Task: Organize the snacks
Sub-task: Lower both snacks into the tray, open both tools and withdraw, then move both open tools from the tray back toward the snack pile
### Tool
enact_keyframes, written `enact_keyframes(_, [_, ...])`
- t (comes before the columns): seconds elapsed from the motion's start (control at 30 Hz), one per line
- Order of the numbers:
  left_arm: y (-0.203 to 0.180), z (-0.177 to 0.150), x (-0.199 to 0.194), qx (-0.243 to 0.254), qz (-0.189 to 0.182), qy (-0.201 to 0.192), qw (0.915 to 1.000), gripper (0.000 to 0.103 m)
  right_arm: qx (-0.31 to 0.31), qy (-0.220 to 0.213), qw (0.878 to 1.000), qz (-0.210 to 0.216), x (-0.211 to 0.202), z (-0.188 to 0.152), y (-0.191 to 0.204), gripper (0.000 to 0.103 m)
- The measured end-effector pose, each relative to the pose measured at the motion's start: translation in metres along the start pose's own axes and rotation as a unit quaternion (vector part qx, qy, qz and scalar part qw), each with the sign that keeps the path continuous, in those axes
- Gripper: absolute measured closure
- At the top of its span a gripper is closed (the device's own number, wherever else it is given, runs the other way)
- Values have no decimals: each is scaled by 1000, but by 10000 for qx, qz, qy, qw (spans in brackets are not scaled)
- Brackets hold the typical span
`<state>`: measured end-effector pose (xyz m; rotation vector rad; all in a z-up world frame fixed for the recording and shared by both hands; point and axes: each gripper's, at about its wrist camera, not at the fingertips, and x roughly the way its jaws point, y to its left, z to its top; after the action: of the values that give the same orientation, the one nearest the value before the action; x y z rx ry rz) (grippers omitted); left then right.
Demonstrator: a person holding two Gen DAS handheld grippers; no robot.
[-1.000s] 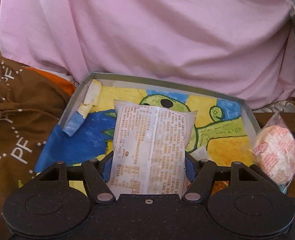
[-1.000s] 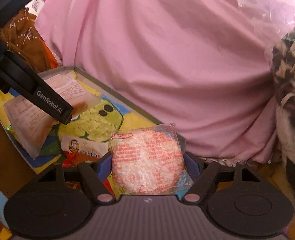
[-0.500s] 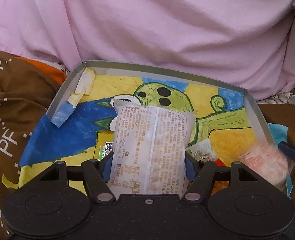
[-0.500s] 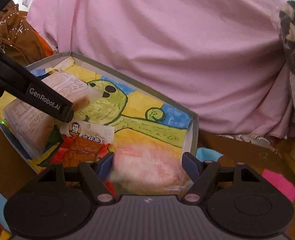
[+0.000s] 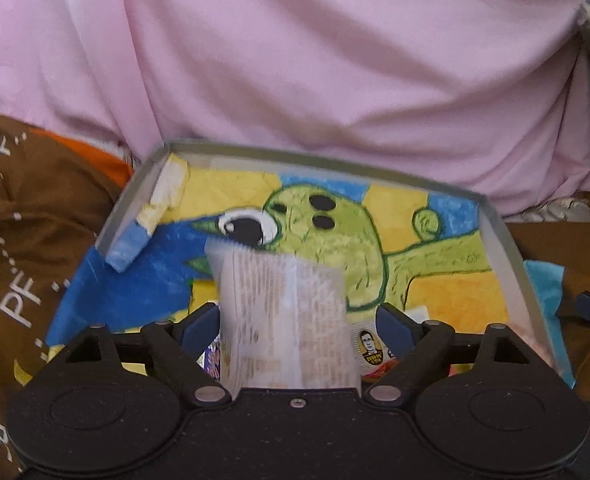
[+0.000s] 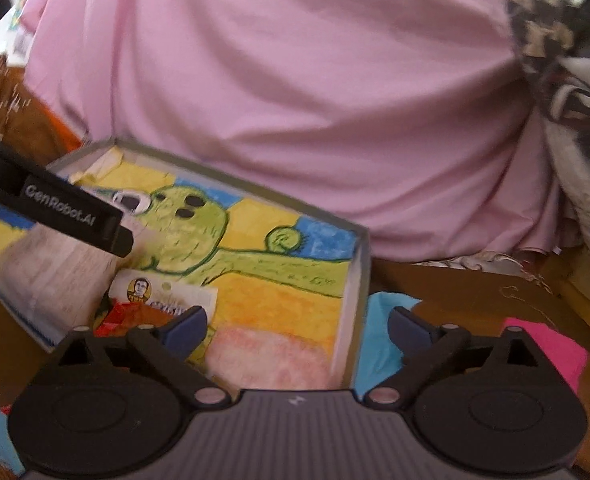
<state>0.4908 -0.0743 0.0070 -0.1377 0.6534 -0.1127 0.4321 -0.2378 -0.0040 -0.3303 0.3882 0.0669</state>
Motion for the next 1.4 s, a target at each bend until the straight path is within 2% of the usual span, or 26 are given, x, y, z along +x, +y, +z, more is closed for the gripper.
enact_keyframes(0.27, [2,5,-32,8,-26,-311,9995,15,511,-578,9969,-122,-38,9,-15,0])
enact_keyframes(0.33, [5,3,-45,8,-4,-446,9990,8,576,-707,9958,-121,-50,11,-16,0])
enact_keyframes(0.4, [8,1,-61,-6,26,-663,9978,2,609,-824,9947,-68,-62,13,-15,0])
enact_keyframes(0.47, [10,-3,-78,28,49,-857,9963,2,583,-939,9939,-14,-75,14,-13,0])
enact_keyframes(0.73, [22,-28,-129,208,-6,-1043,9943,1,504,-1142,9914,401,-126,8,-3,0])
enact_keyframes(1.2, [52,-98,-176,603,94,-513,9968,1,-31,-584,9932,1002,-182,-24,16,0])
enact_keyframes(1.4, [60,-117,-193,669,-9,-291,9973,1,-155,-254,9916,1262,-203,-43,27,0])
